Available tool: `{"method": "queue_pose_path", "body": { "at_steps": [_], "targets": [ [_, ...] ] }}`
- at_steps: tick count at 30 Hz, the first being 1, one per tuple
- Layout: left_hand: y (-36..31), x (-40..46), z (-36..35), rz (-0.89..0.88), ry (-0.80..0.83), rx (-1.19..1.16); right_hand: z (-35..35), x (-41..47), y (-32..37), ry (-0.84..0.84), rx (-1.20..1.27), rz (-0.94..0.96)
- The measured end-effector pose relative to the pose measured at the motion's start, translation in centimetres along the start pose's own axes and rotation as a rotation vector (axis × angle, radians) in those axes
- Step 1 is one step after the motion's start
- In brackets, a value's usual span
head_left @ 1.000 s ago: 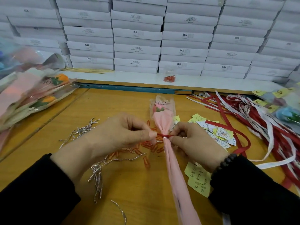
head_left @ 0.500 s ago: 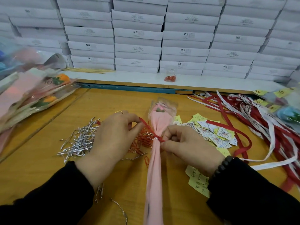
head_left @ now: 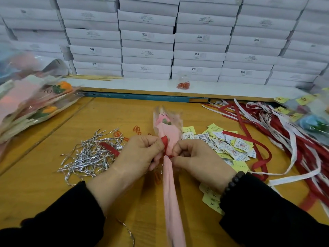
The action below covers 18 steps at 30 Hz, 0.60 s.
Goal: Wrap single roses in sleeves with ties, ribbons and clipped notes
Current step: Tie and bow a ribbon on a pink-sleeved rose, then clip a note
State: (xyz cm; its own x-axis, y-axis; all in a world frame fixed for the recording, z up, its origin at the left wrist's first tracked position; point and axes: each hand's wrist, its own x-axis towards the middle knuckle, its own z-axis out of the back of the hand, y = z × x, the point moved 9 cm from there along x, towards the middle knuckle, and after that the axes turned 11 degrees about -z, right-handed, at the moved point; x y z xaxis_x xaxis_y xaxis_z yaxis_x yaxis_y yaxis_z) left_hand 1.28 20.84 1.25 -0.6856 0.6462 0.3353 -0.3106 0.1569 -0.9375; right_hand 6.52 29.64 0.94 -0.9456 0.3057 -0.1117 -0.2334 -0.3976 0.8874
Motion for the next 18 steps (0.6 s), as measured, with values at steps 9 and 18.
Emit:
{"method": "queue_pose_path", "body": {
  "at_steps": [9, 18],
  "targets": [
    [-0.2, 0.2, 1.5, 0.016, -0.083, 0.123, -0.6, -0.4, -1.9, 0.215, 0.143, -0.276],
    [-0.1, 0.1, 1.2, 0.000, -0.018, 0.172, -1.7, -0.1, -0.5, 0.284, 0.903, -0.207]
  ]
}}
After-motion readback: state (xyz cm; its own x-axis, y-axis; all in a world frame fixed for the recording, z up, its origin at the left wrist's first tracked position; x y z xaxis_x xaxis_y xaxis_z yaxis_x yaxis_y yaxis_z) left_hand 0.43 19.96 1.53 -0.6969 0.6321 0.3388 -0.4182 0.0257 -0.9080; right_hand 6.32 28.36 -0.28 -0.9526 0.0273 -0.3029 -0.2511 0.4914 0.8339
